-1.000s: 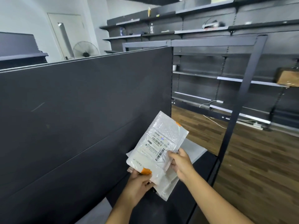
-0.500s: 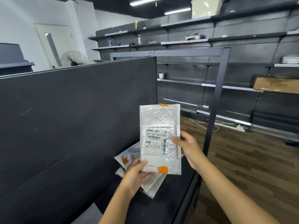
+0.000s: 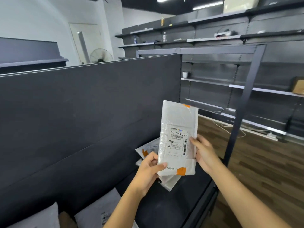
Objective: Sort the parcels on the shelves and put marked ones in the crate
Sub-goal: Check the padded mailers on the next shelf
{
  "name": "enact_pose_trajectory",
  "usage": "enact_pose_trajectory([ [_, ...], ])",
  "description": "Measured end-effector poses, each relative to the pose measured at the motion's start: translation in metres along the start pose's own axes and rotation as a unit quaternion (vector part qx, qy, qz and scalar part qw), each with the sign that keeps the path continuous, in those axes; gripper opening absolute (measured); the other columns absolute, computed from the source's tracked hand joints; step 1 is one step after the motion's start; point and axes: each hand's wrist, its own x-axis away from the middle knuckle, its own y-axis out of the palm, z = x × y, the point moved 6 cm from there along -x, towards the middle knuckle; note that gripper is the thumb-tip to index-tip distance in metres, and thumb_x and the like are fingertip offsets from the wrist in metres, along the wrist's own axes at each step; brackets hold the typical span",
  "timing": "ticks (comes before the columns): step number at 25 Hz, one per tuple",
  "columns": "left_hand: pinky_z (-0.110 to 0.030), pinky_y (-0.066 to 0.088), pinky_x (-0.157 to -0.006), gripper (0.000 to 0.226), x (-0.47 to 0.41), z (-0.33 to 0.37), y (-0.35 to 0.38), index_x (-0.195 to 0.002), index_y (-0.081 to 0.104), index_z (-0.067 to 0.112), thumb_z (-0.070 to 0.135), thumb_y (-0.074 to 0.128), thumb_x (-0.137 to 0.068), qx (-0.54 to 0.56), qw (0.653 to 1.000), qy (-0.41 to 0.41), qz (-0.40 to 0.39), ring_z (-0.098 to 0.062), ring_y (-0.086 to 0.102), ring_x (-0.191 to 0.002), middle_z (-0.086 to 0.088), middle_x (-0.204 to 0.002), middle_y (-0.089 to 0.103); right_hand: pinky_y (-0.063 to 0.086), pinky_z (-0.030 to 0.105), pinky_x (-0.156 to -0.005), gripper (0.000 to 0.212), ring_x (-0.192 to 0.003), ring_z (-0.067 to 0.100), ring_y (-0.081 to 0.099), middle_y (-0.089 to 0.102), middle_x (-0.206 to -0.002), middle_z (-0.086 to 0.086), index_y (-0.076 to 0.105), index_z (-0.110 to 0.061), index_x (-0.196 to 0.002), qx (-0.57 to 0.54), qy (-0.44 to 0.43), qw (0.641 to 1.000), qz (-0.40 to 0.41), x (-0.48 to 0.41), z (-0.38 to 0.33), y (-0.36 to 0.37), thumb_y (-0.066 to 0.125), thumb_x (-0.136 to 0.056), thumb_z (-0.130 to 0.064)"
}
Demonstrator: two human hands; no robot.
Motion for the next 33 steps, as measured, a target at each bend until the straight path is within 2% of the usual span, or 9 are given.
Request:
enact_pose_trajectory([
  [3, -0.031, 0.055, -0.072, 0.018, 0.019, -0.004, -0.02, -0.078, 0.048, 0.01, 0.005, 0.065, -0.076, 0.032, 0.999, 0.008, 0.032, -0.025, 0.068, -0.094, -0.013, -0.106, 0.07, 0.051, 0.041, -0.09, 0.019, -0.093, 0.02, 0.066, 0.069, -0.105, 0.008, 0.059, -0.009, -0.111, 0.008, 0.006, 1.0, -0.022, 0.002, 0.021, 0.023, 0.053, -0.094, -0.014],
  [6, -0.032, 0.057, -0.071, 0.021, 0.051, -0.02, -0.058, -0.077, 0.045, 0.009, 0.002, 0.064, -0.076, 0.128, 0.983, 0.007, 0.129, -0.024, 0.069, -0.093, -0.013, -0.104, 0.071, 0.053, 0.038, -0.085, 0.017, -0.091, 0.018, 0.067, 0.072, -0.099, 0.002, 0.062, -0.016, -0.108, 0.088, 0.04, 0.992, -0.085, 0.013, 0.06, 0.061, 0.055, -0.093, -0.017],
  [11, -0.043, 0.05, -0.078, 0.011, 0.12, -0.066, -0.132, -0.089, 0.048, 0.007, -0.003, 0.053, -0.088, 0.187, 0.938, -0.007, 0.29, -0.034, 0.064, -0.1, -0.017, -0.107, 0.07, 0.05, 0.039, -0.094, 0.029, -0.101, 0.021, 0.064, 0.068, -0.111, 0.003, 0.061, -0.024, -0.107, 0.165, 0.13, 0.954, -0.213, 0.056, 0.153, 0.118, 0.054, -0.091, -0.001],
  [15, -0.05, 0.054, -0.08, 0.009, 0.174, -0.097, -0.177, -0.099, 0.051, 0.004, -0.001, 0.052, -0.091, 0.198, 0.892, -0.027, 0.405, -0.034, 0.068, -0.089, -0.021, -0.106, 0.067, 0.056, 0.028, -0.069, 0.039, -0.095, 0.017, 0.065, 0.065, -0.111, 0.003, 0.053, -0.02, -0.119, 0.207, 0.228, 0.91, -0.277, 0.088, 0.217, 0.14, 0.055, -0.088, 0.004],
  [19, -0.042, 0.054, -0.085, 0.009, 0.195, -0.127, -0.195, -0.098, 0.055, 0.018, 0.011, 0.054, -0.093, 0.091, 0.875, -0.104, 0.463, -0.027, 0.06, -0.096, -0.015, -0.112, 0.059, 0.057, 0.034, -0.073, 0.046, -0.101, 0.024, 0.063, 0.064, -0.109, 0.004, 0.051, -0.02, -0.122, 0.254, 0.253, 0.893, -0.272, 0.096, 0.253, 0.147, 0.057, -0.085, 0.007],
  [22, -0.029, 0.055, -0.069, 0.014, 0.199, -0.147, -0.191, -0.096, 0.05, 0.018, 0.004, 0.05, -0.093, 0.071, 0.846, -0.158, 0.505, -0.02, 0.055, -0.08, -0.012, -0.107, 0.053, 0.057, 0.032, -0.069, 0.051, -0.103, 0.026, 0.062, 0.06, -0.11, 0.004, 0.05, -0.016, -0.128, 0.279, 0.278, 0.881, -0.262, 0.099, 0.277, 0.141, 0.057, -0.084, 0.009],
  [27, -0.02, 0.051, -0.055, 0.032, 0.201, -0.172, -0.19, -0.125, 0.043, 0.007, 0.001, 0.045, -0.093, 0.027, 0.822, -0.214, 0.527, -0.021, 0.051, -0.083, -0.017, -0.119, 0.051, 0.051, 0.023, -0.062, 0.054, -0.097, 0.019, 0.059, 0.056, -0.116, 0.005, 0.046, -0.013, -0.134, 0.328, 0.277, 0.86, -0.275, 0.103, 0.292, 0.133, 0.054, -0.086, 0.009],
  [30, -0.037, 0.052, -0.089, 0.059, 0.2, -0.177, -0.187, -0.147, 0.02, 0.013, 0.01, 0.045, -0.094, -0.082, 0.815, -0.26, 0.512, -0.032, 0.058, -0.103, -0.017, -0.135, 0.048, 0.048, 0.017, -0.058, 0.053, -0.091, 0.012, 0.057, 0.053, -0.123, 0.005, 0.043, -0.016, -0.136, 0.352, 0.29, 0.843, -0.285, 0.109, 0.3, 0.13, 0.051, -0.089, 0.006],
  [33, -0.033, 0.038, -0.105, 0.075, 0.195, -0.173, -0.177, -0.15, -0.002, 0.012, 0.014, 0.047, -0.093, -0.153, 0.813, -0.292, 0.479, -0.033, 0.045, -0.128, -0.015, -0.147, 0.038, 0.05, 0.018, -0.061, 0.06, -0.105, 0.019, 0.053, 0.043, -0.141, 0.009, 0.032, -0.017, -0.144, 0.381, 0.31, 0.817, -0.301, 0.11, 0.307, 0.127, 0.051, -0.091, 0.001],
])
